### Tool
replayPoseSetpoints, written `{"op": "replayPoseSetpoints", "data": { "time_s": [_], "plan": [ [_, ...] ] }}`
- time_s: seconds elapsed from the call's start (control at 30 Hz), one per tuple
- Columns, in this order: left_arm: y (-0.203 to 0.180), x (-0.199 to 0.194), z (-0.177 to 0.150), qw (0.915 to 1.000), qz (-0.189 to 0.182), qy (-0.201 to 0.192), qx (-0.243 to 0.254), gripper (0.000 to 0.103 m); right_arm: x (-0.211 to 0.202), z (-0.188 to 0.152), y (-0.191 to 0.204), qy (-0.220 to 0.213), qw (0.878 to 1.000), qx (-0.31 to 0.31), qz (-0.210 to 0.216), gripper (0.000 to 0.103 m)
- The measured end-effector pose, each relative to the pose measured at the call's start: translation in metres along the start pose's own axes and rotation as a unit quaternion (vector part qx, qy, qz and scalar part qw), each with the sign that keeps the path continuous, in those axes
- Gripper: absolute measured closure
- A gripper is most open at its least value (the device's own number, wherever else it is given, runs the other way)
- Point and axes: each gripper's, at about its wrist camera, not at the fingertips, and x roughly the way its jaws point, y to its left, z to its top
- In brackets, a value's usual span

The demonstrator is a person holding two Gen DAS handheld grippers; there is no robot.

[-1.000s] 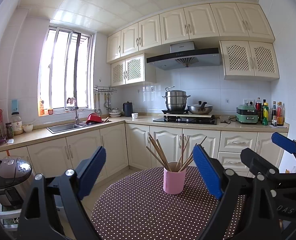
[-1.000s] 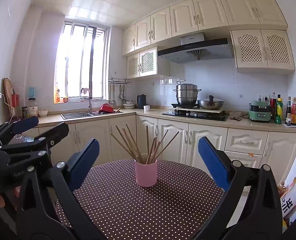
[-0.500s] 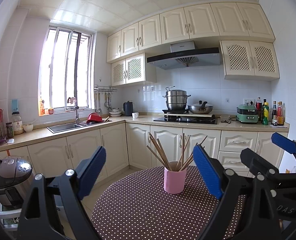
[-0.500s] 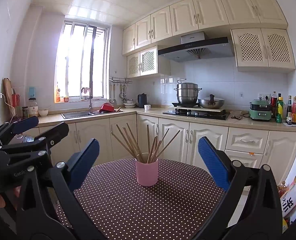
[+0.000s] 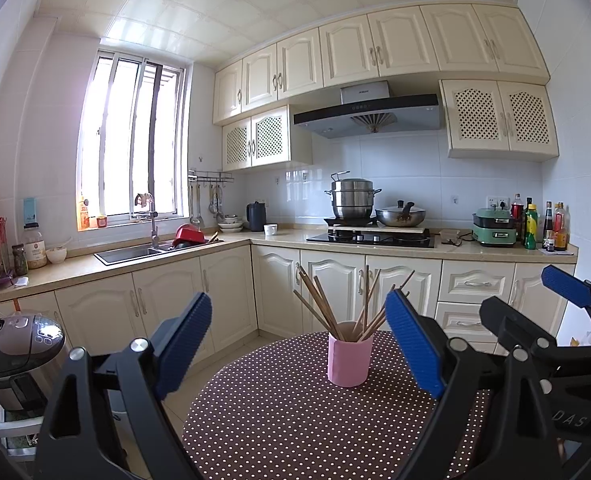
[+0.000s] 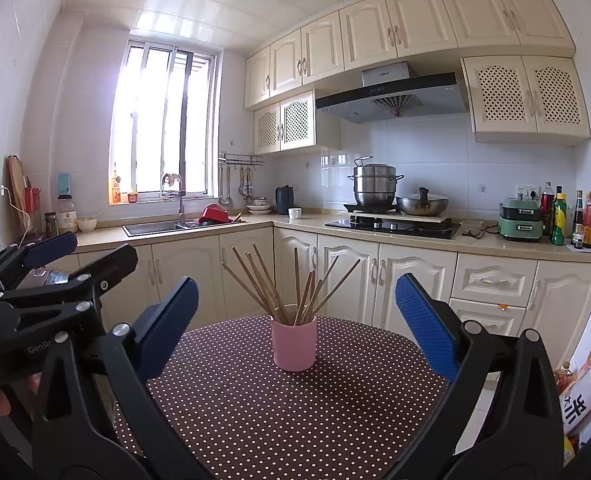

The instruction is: Organize utensils

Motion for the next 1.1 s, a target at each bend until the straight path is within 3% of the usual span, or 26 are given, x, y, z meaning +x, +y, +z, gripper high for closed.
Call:
{"op": "replayPoseSetpoints", "data": {
  "time_s": [1.1],
  "plan": [
    [0.012,0.003,0.0,1.0,-0.002,0.006,0.003,0.016,0.005,-0.001,0.0,0.007,1.0,0.003,0.001,0.006]
  ]
}}
